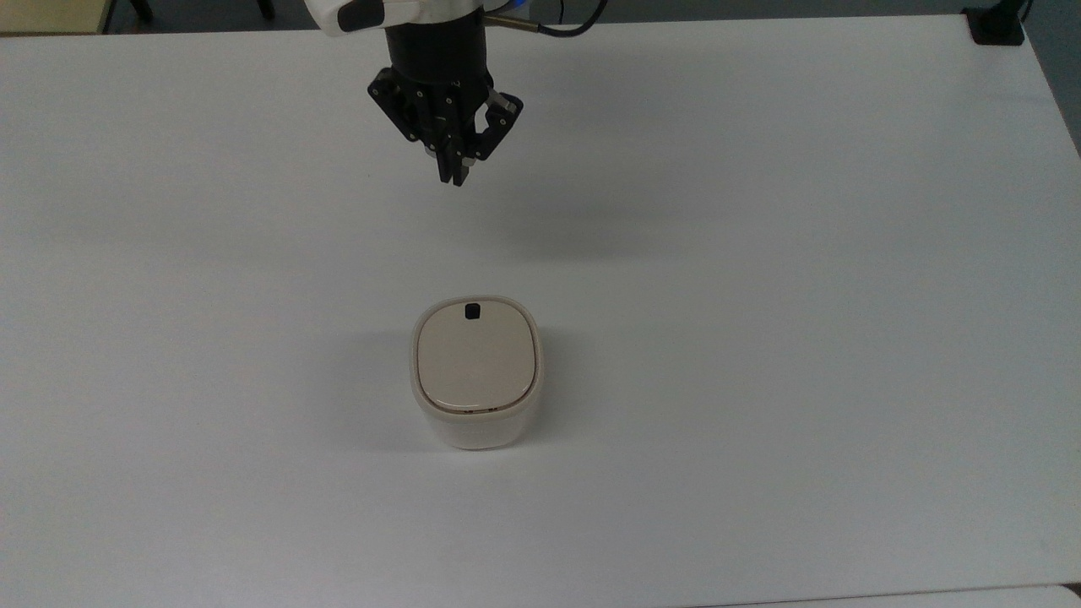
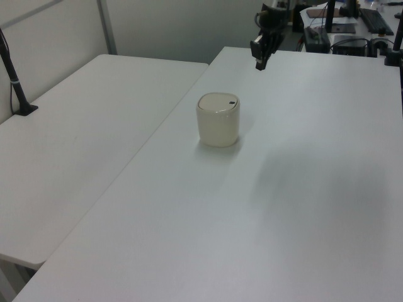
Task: Open the trash bin
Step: 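Move the gripper down toward the dark tab on the bin lid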
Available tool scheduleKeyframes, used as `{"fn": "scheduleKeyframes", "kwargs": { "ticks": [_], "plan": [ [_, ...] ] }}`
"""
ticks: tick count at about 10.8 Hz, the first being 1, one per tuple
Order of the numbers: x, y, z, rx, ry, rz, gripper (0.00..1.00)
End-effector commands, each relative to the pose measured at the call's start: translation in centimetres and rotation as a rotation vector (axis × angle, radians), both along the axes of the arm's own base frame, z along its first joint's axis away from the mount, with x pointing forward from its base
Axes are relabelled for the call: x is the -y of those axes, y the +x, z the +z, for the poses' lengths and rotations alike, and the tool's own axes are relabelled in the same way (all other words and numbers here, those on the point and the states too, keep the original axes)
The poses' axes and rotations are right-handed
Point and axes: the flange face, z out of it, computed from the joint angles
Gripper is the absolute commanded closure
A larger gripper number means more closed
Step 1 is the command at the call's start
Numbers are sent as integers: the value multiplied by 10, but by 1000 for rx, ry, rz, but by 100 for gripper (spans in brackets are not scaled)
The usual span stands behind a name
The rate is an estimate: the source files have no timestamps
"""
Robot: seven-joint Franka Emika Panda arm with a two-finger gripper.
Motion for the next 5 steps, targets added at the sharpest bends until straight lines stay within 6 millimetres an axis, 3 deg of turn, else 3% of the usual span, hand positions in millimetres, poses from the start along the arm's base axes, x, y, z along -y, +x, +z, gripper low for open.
{"fn": "scheduleKeyframes", "kwargs": {
  "ticks": [1,5],
  "plan": [
    [-2,15,-6,74,83,-169,100],
    [-12,34,-28,132,105,-202,100]
  ]
}}
